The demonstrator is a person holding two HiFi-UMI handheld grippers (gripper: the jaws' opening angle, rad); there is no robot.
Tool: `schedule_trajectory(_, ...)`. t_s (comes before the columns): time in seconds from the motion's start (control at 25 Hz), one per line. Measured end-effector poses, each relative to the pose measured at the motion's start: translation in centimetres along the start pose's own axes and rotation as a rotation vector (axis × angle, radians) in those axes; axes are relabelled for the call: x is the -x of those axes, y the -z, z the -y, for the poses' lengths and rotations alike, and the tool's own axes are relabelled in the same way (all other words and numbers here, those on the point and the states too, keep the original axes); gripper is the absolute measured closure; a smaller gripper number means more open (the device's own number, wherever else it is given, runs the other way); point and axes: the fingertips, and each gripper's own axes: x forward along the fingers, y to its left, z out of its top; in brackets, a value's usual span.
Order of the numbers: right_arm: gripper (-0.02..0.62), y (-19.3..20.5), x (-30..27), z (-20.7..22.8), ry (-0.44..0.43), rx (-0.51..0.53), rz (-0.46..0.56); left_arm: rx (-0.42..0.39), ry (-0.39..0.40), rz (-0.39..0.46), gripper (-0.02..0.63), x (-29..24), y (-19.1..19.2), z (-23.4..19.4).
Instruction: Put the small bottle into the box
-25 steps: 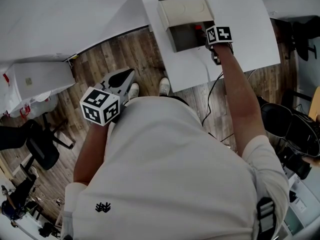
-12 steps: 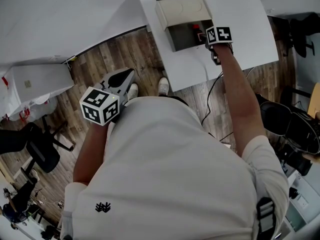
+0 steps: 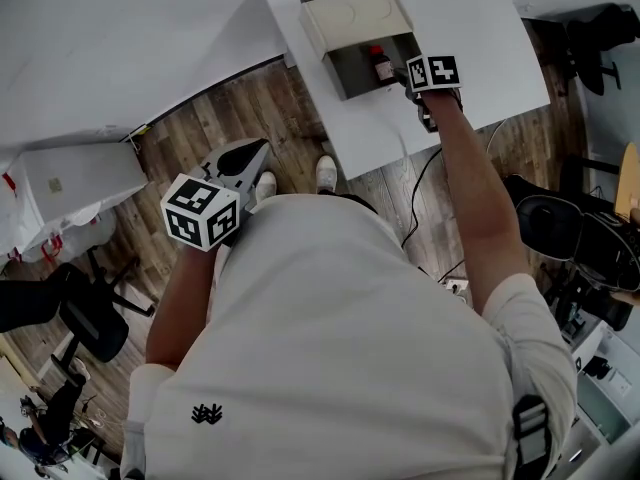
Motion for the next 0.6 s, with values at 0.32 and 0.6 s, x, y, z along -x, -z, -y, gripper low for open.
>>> schedule_trajectory(0.32,0.447,1.2,2.4,-1.7,0.000,-0.040,0.062,-0.030,0.052,-0.016,0.600,0.5,0.2,-0.3)
schedule_trajectory(0.6,0.495,3.2,4.6,-5.1,-0.006,-0.089,0.130,-0.065,0.103,-0.037,0.600,1.4,0.4,-1.1)
